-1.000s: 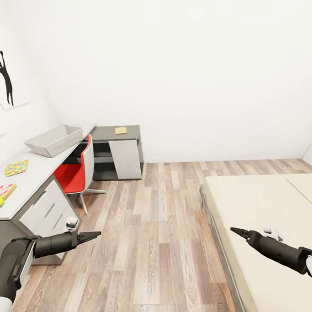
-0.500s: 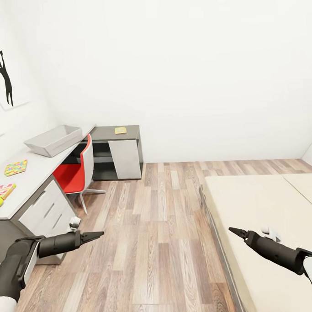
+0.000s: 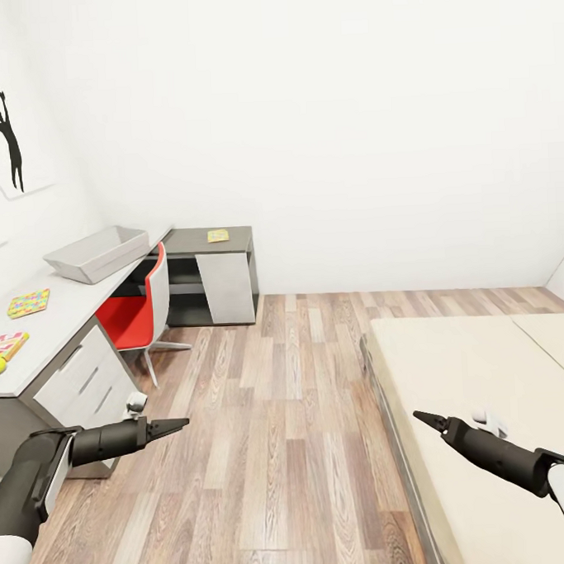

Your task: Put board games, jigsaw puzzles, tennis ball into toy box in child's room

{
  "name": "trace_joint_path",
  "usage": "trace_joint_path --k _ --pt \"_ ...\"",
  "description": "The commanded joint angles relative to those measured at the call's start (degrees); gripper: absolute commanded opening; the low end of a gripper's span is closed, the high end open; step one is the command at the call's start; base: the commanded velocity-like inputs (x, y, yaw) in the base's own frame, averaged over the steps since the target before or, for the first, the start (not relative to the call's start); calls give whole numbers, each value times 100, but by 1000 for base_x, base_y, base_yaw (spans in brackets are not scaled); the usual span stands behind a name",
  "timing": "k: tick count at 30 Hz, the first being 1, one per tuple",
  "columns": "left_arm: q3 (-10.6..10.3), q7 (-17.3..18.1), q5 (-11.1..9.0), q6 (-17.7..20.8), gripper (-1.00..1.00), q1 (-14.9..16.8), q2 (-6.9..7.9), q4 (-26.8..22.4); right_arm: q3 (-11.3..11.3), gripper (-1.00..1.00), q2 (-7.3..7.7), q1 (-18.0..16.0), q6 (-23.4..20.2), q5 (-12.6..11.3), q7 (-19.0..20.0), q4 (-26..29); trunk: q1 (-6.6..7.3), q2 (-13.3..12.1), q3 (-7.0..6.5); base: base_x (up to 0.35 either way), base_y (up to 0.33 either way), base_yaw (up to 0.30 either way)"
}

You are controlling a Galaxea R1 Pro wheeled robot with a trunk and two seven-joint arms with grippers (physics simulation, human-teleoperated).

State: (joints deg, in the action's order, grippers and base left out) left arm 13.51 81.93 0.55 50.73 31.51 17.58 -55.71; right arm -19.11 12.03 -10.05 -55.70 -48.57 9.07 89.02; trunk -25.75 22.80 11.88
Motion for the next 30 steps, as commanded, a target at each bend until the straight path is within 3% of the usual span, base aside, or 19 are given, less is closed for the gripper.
trace_joint_path --k 1,30 --pt "3 25 7 60 100 4 0 -1 -10 100 0 -6 -30 54 59 1 -3 11 11 0 0 0" --pt "3 24 7 60 100 4 0 -1 -13 100 1 -6 -80 35 52 -7 -3 11 -26 0 0 -49"
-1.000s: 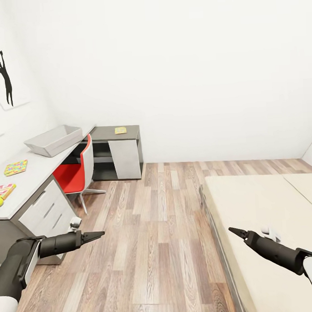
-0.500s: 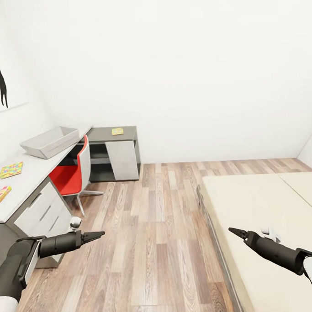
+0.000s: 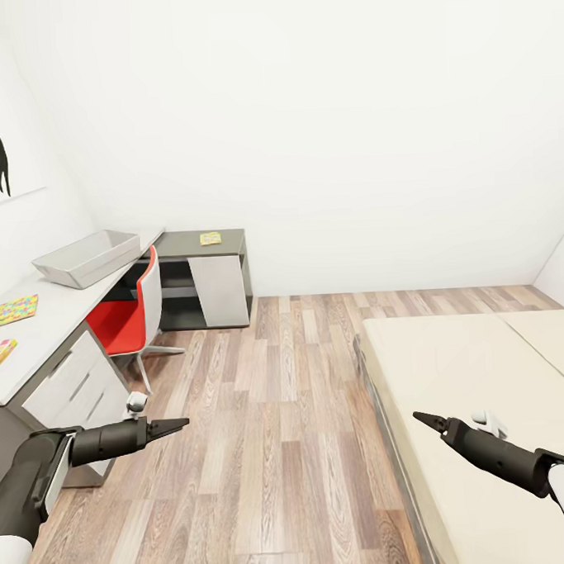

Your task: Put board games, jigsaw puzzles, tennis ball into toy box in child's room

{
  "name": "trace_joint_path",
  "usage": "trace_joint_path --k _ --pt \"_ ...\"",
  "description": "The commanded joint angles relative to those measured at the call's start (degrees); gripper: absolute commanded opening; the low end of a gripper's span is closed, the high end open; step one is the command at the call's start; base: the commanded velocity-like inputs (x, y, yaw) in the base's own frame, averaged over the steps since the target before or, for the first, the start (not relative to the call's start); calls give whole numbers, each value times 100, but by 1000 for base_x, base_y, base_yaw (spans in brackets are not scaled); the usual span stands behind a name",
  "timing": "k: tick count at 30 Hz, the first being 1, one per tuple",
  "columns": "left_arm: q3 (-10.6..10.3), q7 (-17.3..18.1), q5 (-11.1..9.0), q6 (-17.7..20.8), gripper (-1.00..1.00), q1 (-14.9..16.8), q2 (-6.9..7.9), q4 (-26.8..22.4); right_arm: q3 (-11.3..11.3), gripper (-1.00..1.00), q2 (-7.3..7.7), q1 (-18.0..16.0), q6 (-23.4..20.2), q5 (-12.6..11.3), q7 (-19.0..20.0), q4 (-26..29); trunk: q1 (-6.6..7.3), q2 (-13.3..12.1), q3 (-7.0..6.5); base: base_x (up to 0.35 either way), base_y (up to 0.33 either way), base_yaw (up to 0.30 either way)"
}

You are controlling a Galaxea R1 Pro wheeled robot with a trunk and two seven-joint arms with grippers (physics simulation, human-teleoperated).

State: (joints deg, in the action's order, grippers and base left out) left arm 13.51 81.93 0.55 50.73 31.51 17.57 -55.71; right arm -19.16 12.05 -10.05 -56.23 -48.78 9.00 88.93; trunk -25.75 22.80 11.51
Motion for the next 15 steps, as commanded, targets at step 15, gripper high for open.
trace_joint_path --k 15 --pt "3 25 7 60 100 4 0 -1 -9 100 -1 -6 -28 53 58 2 -3 11 11 0 0 -14"
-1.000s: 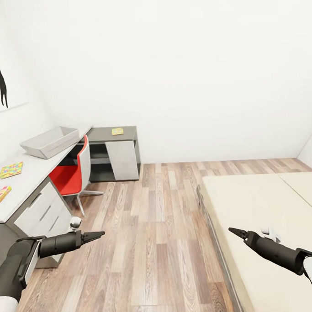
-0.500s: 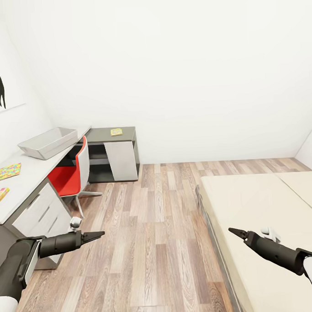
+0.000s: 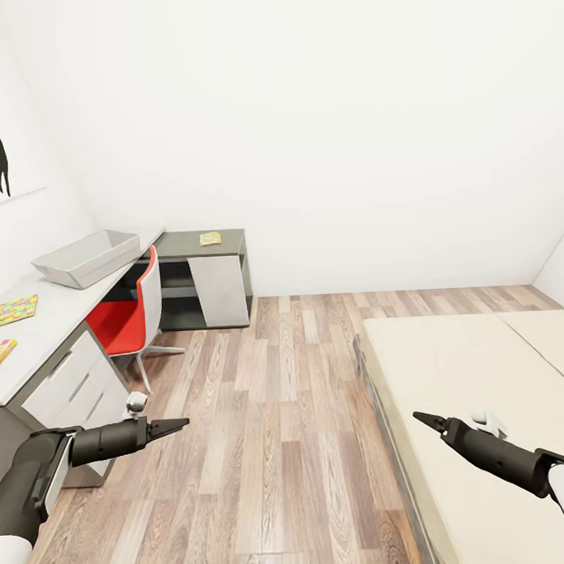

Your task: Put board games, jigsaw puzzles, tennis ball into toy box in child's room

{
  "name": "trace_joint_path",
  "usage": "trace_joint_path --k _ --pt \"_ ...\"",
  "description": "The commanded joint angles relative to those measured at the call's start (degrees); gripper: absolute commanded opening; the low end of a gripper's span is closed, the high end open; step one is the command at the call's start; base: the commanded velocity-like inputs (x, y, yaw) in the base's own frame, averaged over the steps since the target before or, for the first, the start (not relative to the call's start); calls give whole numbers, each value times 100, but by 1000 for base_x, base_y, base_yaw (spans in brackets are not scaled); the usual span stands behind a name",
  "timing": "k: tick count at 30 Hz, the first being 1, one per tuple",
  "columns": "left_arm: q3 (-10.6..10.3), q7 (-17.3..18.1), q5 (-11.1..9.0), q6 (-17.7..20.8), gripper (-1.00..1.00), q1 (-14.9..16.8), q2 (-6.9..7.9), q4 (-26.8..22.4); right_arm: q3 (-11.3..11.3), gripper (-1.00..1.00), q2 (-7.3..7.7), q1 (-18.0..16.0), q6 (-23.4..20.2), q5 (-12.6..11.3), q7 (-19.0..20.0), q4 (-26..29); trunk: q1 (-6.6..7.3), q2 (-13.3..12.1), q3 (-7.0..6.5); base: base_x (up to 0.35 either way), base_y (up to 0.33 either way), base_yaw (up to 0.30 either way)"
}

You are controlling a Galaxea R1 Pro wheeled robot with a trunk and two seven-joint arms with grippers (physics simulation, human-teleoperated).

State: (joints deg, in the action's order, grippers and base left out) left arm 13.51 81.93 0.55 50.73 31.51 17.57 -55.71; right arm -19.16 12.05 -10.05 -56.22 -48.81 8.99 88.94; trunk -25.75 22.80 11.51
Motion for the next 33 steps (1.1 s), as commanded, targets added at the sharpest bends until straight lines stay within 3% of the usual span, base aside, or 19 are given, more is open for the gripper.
trace_joint_path --k 1,26,33 --pt "3 25 7 60 100 4 0 -1 -9 100 -1 -6 -28 56 59 1 -3 12 11 0 0 -73" --pt "3 25 7 60 100 4 0 -1 -9 100 -1 -6 -21 64 59 1 -3 12 11 0 -1 -38" --pt "3 25 7 60 100 4 0 -1 -9 100 -1 -6 -21 64 59 2 -3 12 11 0 -132 0"
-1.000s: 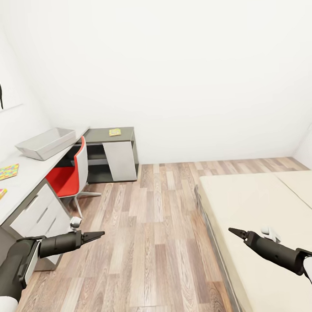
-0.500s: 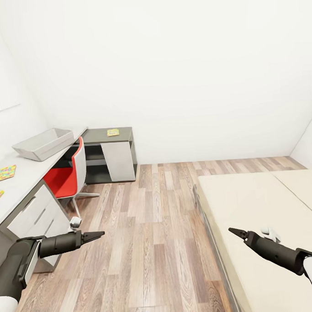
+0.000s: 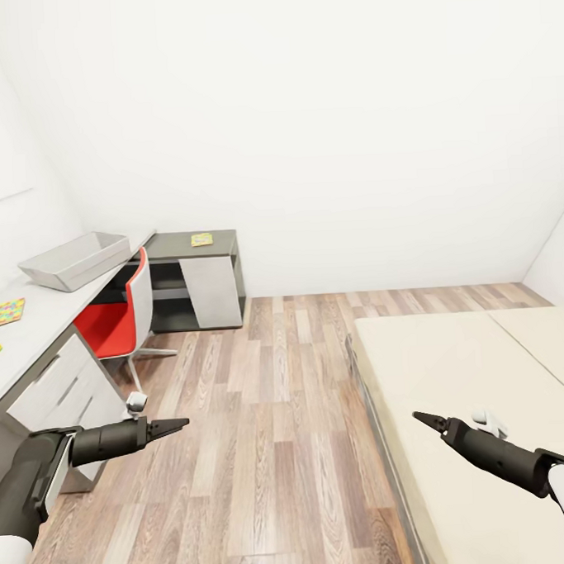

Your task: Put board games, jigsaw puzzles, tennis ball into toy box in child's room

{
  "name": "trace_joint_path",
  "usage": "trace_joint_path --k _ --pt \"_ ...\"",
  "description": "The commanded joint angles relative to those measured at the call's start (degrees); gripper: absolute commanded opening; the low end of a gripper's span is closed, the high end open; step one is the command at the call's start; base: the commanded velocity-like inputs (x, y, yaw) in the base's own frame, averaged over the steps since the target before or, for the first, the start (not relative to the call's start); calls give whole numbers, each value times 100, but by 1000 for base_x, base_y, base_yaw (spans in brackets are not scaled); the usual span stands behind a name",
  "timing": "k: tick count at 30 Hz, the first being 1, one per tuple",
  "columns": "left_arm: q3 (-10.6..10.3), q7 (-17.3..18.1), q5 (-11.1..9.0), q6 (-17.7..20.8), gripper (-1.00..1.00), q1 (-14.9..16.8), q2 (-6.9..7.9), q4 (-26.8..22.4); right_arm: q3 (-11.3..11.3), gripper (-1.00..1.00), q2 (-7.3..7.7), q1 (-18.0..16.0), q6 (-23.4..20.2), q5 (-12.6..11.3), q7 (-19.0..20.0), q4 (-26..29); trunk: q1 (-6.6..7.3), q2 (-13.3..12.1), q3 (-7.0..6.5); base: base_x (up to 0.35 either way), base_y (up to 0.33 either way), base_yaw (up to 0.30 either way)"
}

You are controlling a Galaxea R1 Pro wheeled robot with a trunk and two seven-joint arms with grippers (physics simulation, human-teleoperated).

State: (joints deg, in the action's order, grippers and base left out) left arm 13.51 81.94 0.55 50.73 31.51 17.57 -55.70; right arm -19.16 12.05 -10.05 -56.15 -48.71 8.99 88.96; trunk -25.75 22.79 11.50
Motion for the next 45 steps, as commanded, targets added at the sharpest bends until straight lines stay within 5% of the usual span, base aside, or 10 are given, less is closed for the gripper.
trace_joint_path --k 1,25,45 --pt "3 24 6 60 100 4 1 -2 -9 100 -1 -6 -27 54 59 0 -4 12 12 0 -194 0" --pt "3 24 6 60 100 4 1 -2 -9 100 -9 -6 -27 60 59 1 -4 12 12 0 -215 0" --pt "3 24 6 60 100 4 1 -2 -9 100 -8 -6 -27 63 59 -1 -4 12 12 0 -29 0"
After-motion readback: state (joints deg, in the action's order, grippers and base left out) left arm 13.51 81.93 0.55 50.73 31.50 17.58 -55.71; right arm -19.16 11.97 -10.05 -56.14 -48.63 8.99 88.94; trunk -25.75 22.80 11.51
